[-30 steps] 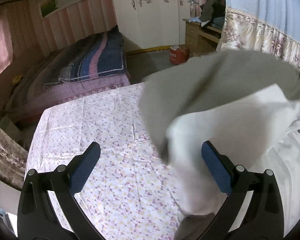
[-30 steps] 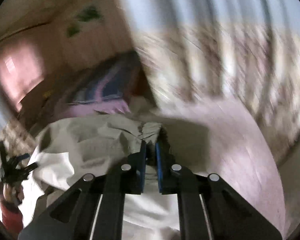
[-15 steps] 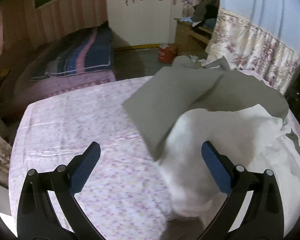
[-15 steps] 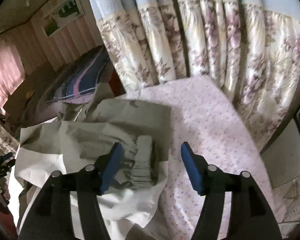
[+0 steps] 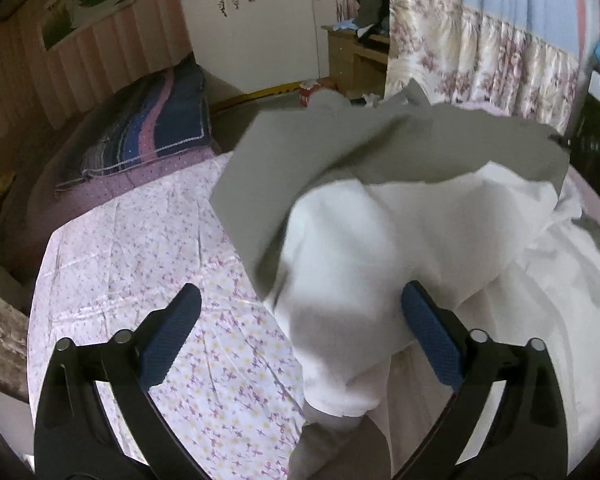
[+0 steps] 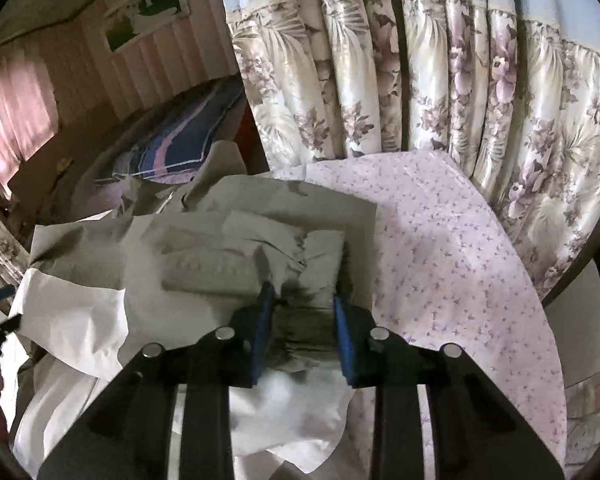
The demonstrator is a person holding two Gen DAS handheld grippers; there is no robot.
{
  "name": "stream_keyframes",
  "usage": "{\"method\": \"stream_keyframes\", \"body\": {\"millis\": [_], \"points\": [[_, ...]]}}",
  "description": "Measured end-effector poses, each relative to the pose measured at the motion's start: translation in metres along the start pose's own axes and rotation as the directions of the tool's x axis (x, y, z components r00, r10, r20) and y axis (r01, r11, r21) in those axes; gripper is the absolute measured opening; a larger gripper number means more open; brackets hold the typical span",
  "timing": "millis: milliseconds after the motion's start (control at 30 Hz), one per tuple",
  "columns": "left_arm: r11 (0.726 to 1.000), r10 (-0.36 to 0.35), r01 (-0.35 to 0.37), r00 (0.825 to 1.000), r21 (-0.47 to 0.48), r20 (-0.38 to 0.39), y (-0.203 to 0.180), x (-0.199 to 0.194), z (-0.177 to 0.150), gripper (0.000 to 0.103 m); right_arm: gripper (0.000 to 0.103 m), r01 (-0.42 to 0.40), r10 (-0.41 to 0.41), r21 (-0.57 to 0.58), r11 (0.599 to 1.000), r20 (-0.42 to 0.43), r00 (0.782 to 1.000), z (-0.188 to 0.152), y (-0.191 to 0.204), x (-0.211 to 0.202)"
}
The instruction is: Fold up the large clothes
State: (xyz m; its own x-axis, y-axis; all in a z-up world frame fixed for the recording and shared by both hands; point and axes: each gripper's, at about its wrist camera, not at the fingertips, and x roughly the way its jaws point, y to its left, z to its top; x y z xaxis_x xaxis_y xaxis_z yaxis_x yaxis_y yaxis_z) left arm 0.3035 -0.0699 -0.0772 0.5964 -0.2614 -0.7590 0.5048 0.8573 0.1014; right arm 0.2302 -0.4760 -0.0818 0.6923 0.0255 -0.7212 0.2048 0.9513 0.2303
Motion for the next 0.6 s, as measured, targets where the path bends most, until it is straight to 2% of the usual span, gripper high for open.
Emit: {"method": "stream_keyframes", "body": {"millis": [33, 67, 100, 167, 233, 300, 400, 467, 533, 600], "points": [[1.0, -0.024, 0.024, 0.999, 0.004, -0.022, -0.001, 0.007, -0.003, 0.073, 0.029, -0.014, 0.014, 0.013, 1.0, -0.011, 1.0, -0.001, -0.003, 0.001], [0.999, -0.051, 0.051, 0.998, -0.005, -0.042, 0.0, 0.014, -0.004, 0.063, 0.029, -0.03, 0.031, 0.03, 0.999, -0.026, 0.999, -0.003, -0.004, 0.006], [0.995, -0.091, 0.089, 0.994, -0.031, -0.059, 0.002, 0.021, -0.004, 0.048, 0.028, -0.037, 0.038, 0.038, 0.999, -0.032, 0.999, -0.005, -0.004, 0.009], [0.996, -0.082, 0.08, 0.996, -0.048, -0.046, 0.005, 0.023, -0.003, 0.036, 0.026, -0.06, 0.062, 0.053, 0.997, -0.041, 0.997, -0.007, -0.003, 0.01], [0.997, -0.06, 0.058, 0.998, -0.05, -0.028, 0.01, 0.017, -0.002, 0.019, 0.023, -0.106, 0.109, 0.061, 0.993, -0.054, 0.993, -0.008, 0.002, 0.009], [0.998, -0.031, 0.03, 0.999, -0.063, -0.021, 0.02, 0.007, -0.005, 0.01, 0.015, -0.132, 0.133, 0.028, 0.991, -0.059, 0.989, -0.009, 0.016, 0.006], [0.997, -0.001, -0.004, 0.998, -0.082, -0.063, 0.041, -0.004, -0.019, 0.004, 0.013, -0.142, 0.138, -0.055, 0.988, -0.066, 0.988, -0.013, 0.047, -0.005], [0.996, 0.017, -0.026, 0.995, -0.086, -0.1, 0.052, -0.009, -0.034, 0.001, 0.013, -0.113, 0.105, -0.117, 0.987, -0.069, 0.992, -0.016, 0.064, -0.009], [0.995, 0.014, -0.026, 0.993, -0.094, -0.119, 0.055, -0.007, -0.046, 0.001, 0.013, -0.082, 0.07, -0.142, 0.986, -0.084, 0.994, -0.019, 0.068, -0.004], [0.994, 0.018, -0.029, 0.994, -0.101, -0.111, 0.056, -0.005, -0.049, 0.003, 0.014, -0.095, 0.083, -0.127, 0.987, -0.095, 0.992, -0.018, 0.062, 0.002]]}}
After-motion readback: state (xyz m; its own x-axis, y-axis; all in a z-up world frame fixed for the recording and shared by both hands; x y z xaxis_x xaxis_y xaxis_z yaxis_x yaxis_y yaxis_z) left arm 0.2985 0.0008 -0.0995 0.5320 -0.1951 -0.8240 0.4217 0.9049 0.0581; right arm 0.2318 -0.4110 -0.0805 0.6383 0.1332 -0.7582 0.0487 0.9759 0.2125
